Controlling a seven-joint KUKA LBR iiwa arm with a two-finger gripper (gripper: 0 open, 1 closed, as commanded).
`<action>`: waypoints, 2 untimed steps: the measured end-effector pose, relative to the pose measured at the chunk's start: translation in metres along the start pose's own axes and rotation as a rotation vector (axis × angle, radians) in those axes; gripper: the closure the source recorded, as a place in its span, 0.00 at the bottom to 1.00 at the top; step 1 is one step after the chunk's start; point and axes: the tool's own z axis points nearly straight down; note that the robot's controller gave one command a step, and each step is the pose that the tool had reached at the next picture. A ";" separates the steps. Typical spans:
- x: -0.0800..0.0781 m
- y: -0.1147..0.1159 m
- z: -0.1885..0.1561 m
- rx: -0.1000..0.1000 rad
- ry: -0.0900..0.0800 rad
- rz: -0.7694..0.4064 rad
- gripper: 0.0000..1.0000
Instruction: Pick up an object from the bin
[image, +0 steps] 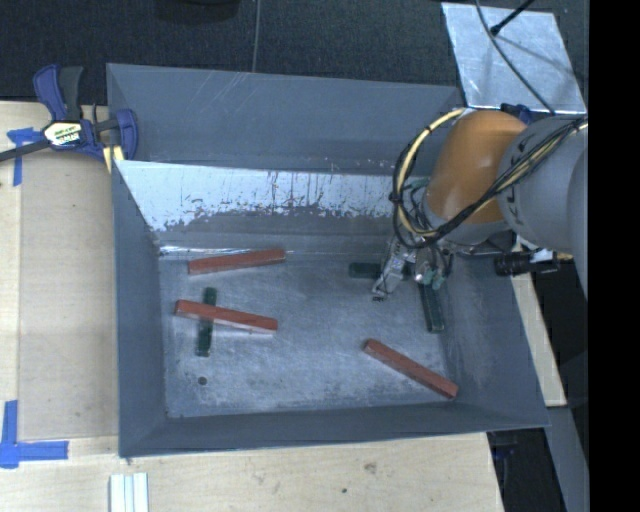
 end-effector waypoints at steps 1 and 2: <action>-0.006 -0.003 -0.140 -0.002 -0.006 0.079 1.00; -0.004 -0.003 -0.134 0.001 0.003 0.077 0.00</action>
Offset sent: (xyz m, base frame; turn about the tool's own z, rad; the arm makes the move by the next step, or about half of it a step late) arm 0.0011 -0.0037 0.1337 0.0796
